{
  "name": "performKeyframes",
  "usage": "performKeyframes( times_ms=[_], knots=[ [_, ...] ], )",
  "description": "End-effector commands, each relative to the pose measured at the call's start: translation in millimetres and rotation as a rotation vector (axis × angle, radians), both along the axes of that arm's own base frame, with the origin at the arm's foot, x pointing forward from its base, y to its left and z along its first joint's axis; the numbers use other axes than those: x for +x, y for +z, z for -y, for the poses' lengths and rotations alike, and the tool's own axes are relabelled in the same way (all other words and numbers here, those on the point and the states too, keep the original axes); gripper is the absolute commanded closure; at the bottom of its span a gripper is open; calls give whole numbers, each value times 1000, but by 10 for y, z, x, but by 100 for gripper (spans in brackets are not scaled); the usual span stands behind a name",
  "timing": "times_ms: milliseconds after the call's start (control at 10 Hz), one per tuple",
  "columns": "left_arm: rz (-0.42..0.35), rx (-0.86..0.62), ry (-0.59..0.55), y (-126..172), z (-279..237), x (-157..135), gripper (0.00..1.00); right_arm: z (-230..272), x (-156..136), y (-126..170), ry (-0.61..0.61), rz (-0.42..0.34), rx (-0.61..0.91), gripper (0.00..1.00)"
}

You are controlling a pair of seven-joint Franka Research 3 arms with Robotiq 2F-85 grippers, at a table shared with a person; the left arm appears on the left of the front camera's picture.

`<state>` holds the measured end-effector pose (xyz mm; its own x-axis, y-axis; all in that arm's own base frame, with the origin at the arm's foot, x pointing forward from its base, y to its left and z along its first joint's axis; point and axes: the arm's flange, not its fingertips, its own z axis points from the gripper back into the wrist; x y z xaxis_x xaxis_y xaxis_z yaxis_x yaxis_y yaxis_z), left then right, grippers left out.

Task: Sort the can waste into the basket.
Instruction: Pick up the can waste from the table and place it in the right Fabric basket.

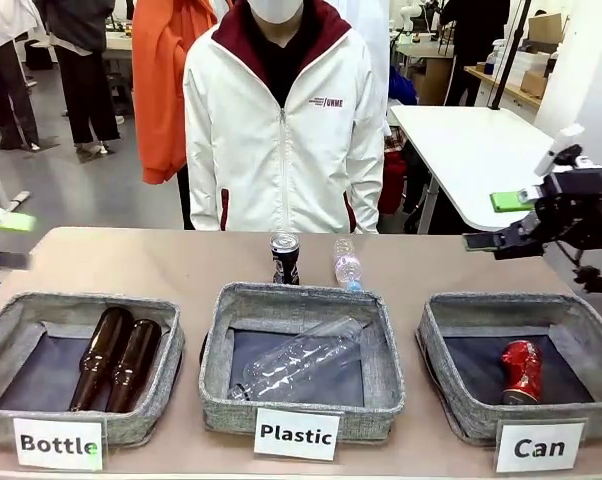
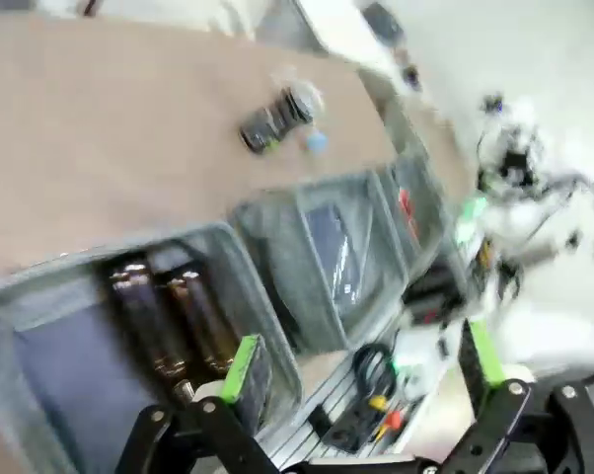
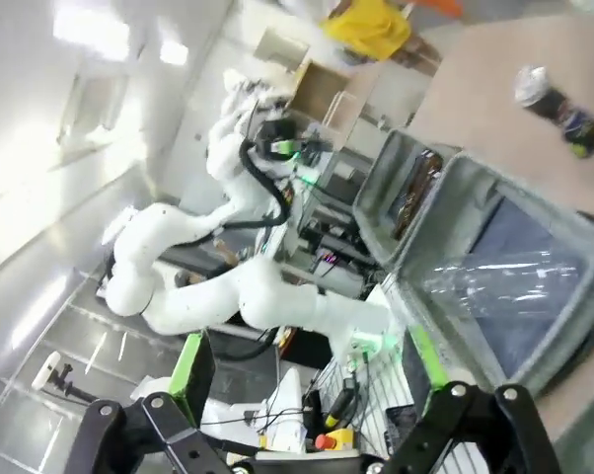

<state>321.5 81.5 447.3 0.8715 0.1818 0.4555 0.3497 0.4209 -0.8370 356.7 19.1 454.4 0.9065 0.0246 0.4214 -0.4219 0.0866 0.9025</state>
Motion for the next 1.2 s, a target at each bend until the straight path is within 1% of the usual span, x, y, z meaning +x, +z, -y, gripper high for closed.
performKeyframes(
  times_ms=[0, 100, 200, 300, 1100],
  knots=[
    [254, -200, 176, -576, 68, -1018, 0, 275, 58, -24, -135, -7, -80, 0],
    [0, 0, 0, 0, 0, 0, 0, 448, 108, -52, -198, -25, -80, 0],
    [0, 0, 0, 0, 0, 0, 0, 541, 137, -73, -273, -32, -118, 0],
    [0, 0, 0, 0, 0, 0, 0, 387, 57, -57, -140, -1, -51, 0],
    [0, 0, 0, 0, 0, 0, 0, 387, 57, -57, -140, -1, -51, 0]
  ],
)
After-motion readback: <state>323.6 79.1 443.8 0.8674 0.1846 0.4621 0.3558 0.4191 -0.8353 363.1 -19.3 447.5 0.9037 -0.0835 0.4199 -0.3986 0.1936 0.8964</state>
